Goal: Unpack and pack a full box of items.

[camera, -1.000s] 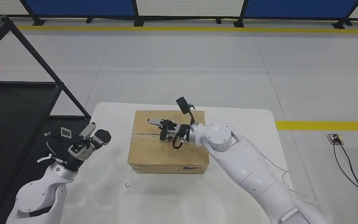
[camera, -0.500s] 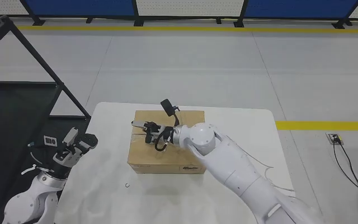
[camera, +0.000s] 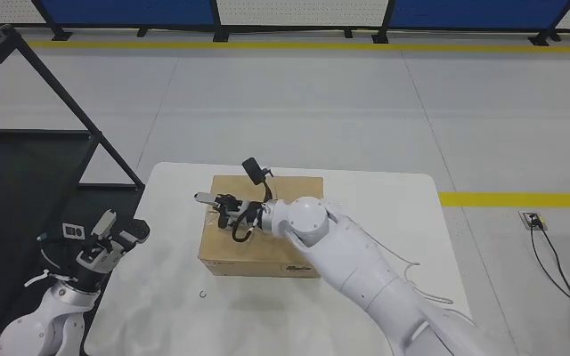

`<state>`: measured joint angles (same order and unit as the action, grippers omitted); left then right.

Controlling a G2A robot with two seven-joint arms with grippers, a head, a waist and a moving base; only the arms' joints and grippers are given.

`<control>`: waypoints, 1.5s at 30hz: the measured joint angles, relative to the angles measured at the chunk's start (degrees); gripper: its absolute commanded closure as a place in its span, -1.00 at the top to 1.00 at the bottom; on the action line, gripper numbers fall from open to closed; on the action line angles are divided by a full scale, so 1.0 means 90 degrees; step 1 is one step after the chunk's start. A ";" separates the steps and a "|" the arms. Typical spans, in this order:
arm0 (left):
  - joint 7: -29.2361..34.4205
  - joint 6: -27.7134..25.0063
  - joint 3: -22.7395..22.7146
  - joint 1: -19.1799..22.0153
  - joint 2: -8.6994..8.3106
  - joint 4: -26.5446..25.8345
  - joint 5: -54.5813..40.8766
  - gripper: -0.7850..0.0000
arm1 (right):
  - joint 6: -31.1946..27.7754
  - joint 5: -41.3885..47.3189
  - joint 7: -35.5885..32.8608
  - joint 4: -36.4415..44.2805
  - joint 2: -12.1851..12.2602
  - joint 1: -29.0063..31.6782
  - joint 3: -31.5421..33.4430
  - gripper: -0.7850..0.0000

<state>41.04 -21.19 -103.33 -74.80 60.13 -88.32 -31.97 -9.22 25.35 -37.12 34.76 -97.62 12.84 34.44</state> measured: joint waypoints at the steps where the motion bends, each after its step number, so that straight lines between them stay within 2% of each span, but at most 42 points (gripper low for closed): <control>1: 0.0011 0.0007 0.0021 0.0016 0.0000 -0.0003 0.0018 1.00 | -0.0036 -0.0006 -0.0014 -0.0029 -0.0002 -0.0013 0.0033 1.00; 10: 0.0137 0.0131 0.0150 0.0243 -0.0015 0.0021 0.0141 1.00 | -0.0053 -0.0195 -0.0340 -0.0141 0.0183 -0.0071 0.0504 1.00; 23: 0.0057 0.0210 0.0235 0.0371 -0.0025 0.0035 0.0225 1.00 | 0.0529 -0.1199 -0.0806 0.0668 0.0827 0.0321 0.1313 1.00; 32: -0.0033 0.0311 0.0343 0.0458 -0.0027 -0.0069 0.0345 1.00 | 0.0986 -0.1884 -0.1097 0.1760 0.1347 0.0980 0.2122 1.00; 39: -0.0050 0.0419 0.0521 0.0607 -0.0023 -0.0099 0.0473 1.00 | 0.1131 -0.2129 -0.1282 0.2887 0.1786 0.1845 0.3141 1.00; 45: -0.0028 0.0506 0.0681 0.0796 -0.0022 -0.0063 0.0554 1.00 | 0.1413 -0.2295 -0.1375 0.3668 0.2059 0.2533 0.3903 1.00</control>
<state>40.78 -16.63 -97.20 -67.64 59.93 -88.88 -26.99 3.50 4.69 -49.49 67.77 -79.09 35.64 69.57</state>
